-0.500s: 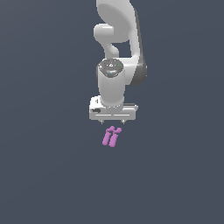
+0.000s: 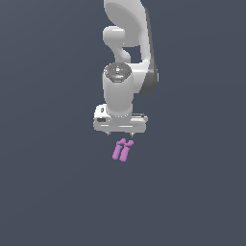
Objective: Pick up the object and move it to a goal position.
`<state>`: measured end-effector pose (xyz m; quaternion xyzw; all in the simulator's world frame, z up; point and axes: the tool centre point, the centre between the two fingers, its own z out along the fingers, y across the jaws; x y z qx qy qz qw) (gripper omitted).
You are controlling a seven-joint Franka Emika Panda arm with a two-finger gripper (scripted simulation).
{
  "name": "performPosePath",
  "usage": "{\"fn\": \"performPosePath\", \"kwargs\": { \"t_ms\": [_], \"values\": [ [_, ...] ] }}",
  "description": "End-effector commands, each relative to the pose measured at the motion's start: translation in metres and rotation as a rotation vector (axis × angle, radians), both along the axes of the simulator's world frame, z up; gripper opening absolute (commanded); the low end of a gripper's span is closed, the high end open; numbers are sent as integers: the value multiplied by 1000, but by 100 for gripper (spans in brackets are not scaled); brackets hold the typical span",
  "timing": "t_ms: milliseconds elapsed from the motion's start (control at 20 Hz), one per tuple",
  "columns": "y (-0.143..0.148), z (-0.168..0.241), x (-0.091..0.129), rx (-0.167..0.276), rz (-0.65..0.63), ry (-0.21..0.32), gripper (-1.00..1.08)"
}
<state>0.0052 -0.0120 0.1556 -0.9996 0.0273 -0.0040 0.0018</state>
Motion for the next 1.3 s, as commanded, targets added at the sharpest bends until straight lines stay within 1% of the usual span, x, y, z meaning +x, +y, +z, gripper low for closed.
{"fn": "performPosePath", "kwargs": {
  "t_ms": [0, 400, 600, 950, 1250],
  "values": [
    [-4, 2, 1, -4, -10, -5, 100],
    [-1, -9, 2, -3, -30, -3, 100],
    [3, -27, 4, -2, -69, 0, 100],
    [11, -72, 5, -2, -162, 6, 100],
    [14, -90, 5, -2, -200, 8, 100]
  ]
}}
